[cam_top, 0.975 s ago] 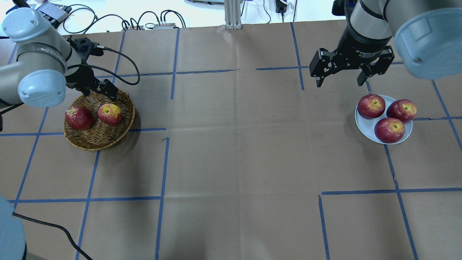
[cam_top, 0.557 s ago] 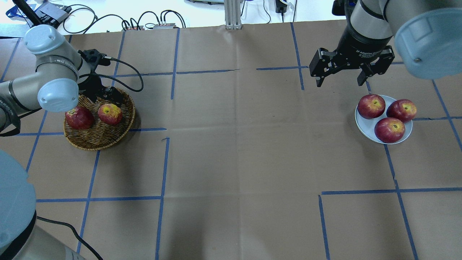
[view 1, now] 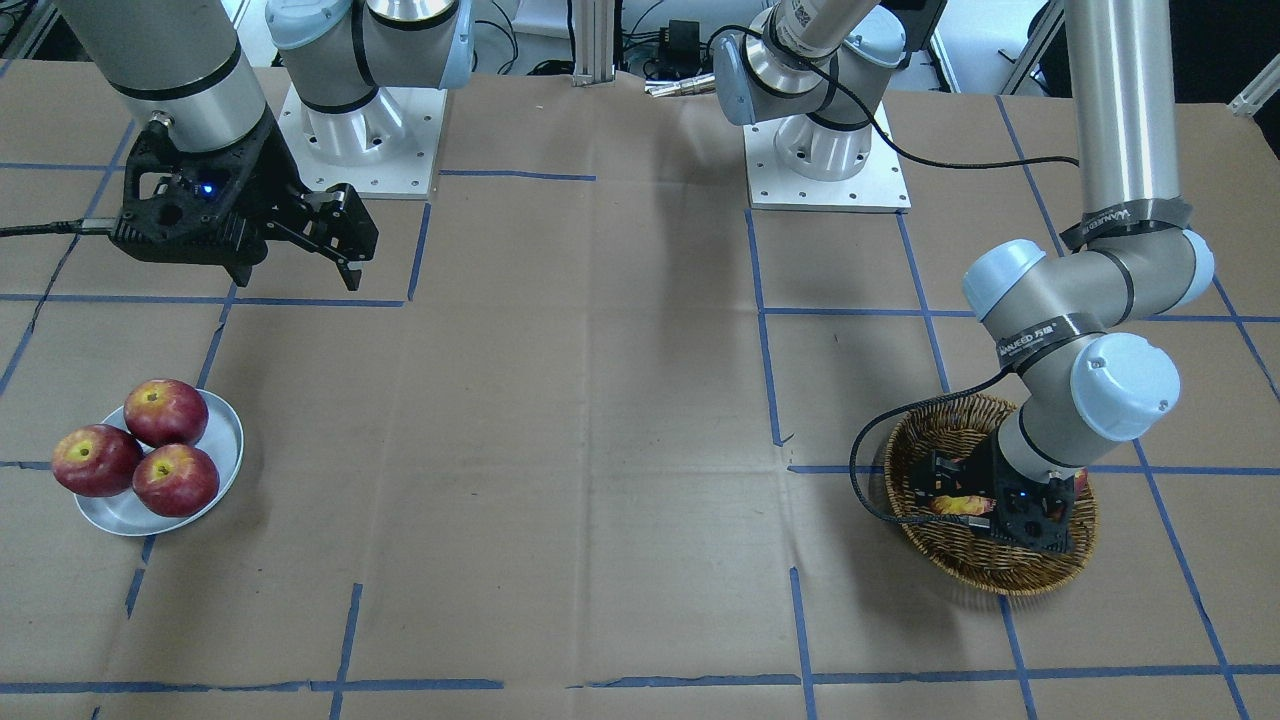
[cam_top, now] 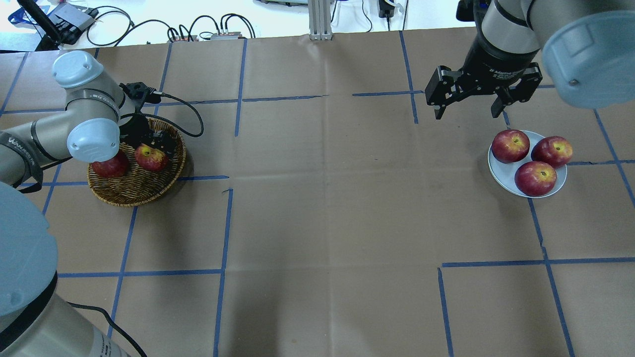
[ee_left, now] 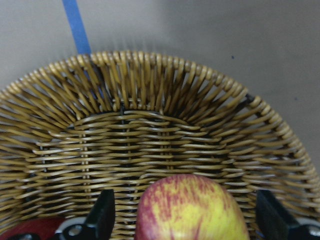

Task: Transfer apple from basket to plate
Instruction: 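Lower the left gripper onto the yellow-red apple and close on it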

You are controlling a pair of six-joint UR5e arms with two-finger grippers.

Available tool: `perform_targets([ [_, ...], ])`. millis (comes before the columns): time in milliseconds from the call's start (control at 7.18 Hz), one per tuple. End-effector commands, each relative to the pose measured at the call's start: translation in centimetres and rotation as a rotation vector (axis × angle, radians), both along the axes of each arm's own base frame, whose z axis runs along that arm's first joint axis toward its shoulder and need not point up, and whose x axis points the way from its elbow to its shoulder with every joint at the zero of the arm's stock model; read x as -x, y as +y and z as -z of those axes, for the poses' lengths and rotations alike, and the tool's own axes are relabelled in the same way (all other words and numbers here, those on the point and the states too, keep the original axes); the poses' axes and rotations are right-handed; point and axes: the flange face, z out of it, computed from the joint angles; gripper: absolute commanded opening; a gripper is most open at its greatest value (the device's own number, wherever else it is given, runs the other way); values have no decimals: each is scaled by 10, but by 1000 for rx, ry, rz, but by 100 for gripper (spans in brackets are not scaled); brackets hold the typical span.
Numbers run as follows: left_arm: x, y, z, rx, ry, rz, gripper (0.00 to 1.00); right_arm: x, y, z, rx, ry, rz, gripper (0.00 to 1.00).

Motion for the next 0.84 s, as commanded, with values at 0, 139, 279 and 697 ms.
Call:
perform_targets([
  [0,1,7,10,-26,5,-4,60,0,0,0,1,0,0,100],
  [139,-1,8,5,-25,-8,-7,48,0,0,0,-1,0,0,100],
  [279,1,6,-12,-8,-17,-20,48,0,0,1,-4,0,0,100],
  [697,127,8,-91,20,-37,-158,48,0,0,1,-2,0,1,100],
])
